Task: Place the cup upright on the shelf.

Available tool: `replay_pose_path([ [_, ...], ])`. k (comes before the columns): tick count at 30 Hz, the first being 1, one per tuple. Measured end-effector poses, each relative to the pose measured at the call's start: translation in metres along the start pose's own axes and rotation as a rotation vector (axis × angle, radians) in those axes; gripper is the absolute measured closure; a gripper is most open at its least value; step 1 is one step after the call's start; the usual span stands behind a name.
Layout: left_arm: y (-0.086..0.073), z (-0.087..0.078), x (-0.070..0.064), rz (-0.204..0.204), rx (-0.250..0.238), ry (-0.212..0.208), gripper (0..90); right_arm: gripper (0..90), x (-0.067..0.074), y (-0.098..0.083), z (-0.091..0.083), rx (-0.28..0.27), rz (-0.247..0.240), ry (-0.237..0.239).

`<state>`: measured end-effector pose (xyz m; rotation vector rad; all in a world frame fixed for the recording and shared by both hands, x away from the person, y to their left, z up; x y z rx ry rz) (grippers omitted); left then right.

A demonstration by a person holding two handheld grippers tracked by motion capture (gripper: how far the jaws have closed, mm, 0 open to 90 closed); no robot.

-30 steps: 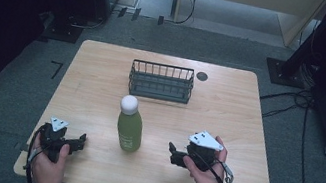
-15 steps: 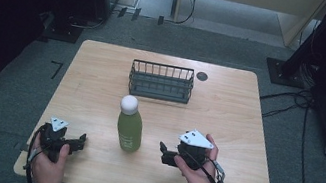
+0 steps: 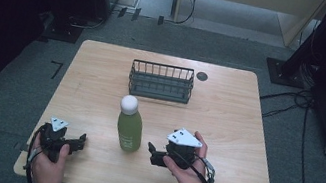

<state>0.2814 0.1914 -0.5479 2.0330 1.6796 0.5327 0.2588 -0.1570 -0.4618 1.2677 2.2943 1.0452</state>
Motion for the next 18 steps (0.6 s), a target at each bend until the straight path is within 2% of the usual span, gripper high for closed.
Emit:
replay_pose_path([
  [18,0.000,0.000,0.000,-0.002,-0.002,0.000,0.0,6.9,0.021,0.009,0.005,-0.008,-0.030,0.072],
])
Point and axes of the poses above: each handheld gripper's, and its own axes: z roughly forward along the jaws, y roughly out of its top, x roughly to its left, the point moved 4 cm from there along z, roughly forward along the jaws, and after that the axes turned 9 degrees about x, right-handed, at the moved point
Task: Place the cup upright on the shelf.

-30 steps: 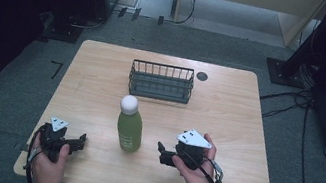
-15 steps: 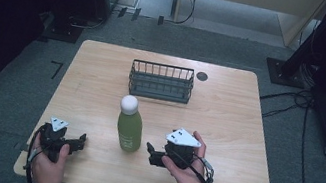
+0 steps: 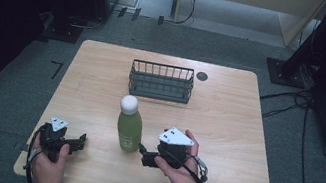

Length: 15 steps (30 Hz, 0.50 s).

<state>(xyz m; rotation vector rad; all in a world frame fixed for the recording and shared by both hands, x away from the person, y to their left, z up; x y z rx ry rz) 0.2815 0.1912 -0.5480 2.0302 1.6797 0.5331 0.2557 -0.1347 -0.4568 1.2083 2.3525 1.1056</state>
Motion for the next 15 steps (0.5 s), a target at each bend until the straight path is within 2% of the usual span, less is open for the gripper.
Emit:
replay_pose_path([
  [9,0.000,0.000,0.000,-0.002,-0.002,0.000,0.0,6.7,0.012,0.008,0.005,-0.021,-0.008,0.066],
  [15,0.000,0.000,0.000,-0.002,-0.002,-0.001,0.0,6.7,0.019,0.016,0.009,-0.024,-0.022,0.076],
])
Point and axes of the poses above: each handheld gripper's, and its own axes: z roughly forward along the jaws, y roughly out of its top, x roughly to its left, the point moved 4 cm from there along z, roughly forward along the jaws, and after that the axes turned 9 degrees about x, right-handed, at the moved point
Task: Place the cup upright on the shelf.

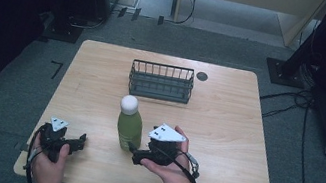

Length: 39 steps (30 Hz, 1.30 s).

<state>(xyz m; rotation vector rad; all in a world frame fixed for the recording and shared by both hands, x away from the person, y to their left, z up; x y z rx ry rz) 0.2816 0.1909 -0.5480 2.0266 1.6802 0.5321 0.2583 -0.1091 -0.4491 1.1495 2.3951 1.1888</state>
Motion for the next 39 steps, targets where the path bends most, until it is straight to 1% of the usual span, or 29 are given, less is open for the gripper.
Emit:
replay_pose_path([
  [6,0.000,0.000,0.000,-0.001,0.000,0.000,0.0,7.8,0.007,0.007,0.006,-0.002,-0.017,0.001],
  [8,0.000,0.000,0.000,0.000,0.000,0.001,0.0,8.2,0.008,0.008,0.007,-0.003,-0.015,0.002],
  [13,0.000,0.000,0.000,0.000,0.000,0.000,0.0,12.9,0.012,0.014,0.012,-0.011,-0.012,-0.017],
  [17,0.000,0.000,0.000,0.000,0.001,0.000,0.0,14.8,0.014,0.018,0.015,-0.016,-0.019,-0.020],
  [20,0.000,0.000,0.000,0.000,0.000,0.000,0.0,17.8,0.015,0.020,0.019,-0.019,-0.024,-0.022],
  [21,0.000,0.000,0.000,0.001,0.001,0.000,0.0,19.8,0.015,0.021,0.021,-0.022,-0.016,-0.023],
  [37,0.000,0.000,0.000,0.002,0.003,0.000,0.0,17.5,0.013,0.030,0.033,-0.014,0.001,-0.026],
  [39,0.000,0.000,0.000,0.000,0.001,0.000,0.0,17.4,0.013,0.032,0.034,-0.018,0.007,-0.015],
])
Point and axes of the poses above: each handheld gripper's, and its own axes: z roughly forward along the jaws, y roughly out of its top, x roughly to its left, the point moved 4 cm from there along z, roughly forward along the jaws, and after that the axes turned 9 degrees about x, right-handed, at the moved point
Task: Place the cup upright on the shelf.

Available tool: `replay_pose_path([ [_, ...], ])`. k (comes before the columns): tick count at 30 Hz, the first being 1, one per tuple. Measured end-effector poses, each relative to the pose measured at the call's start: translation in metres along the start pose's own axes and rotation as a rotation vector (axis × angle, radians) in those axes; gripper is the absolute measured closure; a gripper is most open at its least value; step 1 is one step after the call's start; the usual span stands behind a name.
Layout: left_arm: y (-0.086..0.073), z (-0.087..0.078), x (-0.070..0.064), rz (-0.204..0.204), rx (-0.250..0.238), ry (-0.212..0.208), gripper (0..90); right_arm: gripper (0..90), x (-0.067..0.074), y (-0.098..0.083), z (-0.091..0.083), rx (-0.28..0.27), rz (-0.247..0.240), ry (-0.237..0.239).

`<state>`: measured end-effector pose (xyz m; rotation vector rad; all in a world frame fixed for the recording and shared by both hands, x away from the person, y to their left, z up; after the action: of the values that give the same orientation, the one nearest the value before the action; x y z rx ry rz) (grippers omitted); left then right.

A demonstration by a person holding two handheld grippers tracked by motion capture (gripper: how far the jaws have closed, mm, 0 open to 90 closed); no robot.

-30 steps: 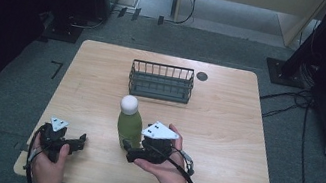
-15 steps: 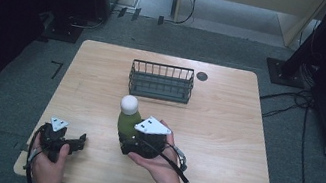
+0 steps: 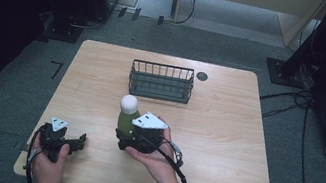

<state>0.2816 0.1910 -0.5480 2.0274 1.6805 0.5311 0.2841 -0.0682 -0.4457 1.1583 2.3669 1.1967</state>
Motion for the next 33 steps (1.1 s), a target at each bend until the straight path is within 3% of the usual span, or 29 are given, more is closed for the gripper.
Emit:
replay_pose_path([
  [8,0.000,0.000,0.000,0.000,-0.001,0.000,0.0,18.1,-0.002,0.003,0.004,-0.007,0.012,0.003],
  [14,0.000,0.000,0.000,0.000,0.000,0.000,0.0,20.4,0.001,0.003,0.003,-0.018,-0.031,-0.036],
  [23,0.000,0.000,0.000,0.000,0.000,0.000,0.0,20.8,-0.002,0.005,-0.001,-0.009,-0.021,-0.003],
  [33,0.000,0.000,0.000,0.000,0.001,0.000,0.0,20.9,-0.010,0.015,-0.009,-0.014,-0.032,-0.029],
])
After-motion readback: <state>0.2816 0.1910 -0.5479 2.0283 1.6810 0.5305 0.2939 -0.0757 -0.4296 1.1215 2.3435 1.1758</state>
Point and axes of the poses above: each handheld gripper's, and its own axes: z roughly forward along the jaws, y roughly out of its top, x roughly to its left, the point moved 4 cm from there along z, roughly forward along the jaws, and after that the axes turned 9 degrees about x, right-handed, at the moved point
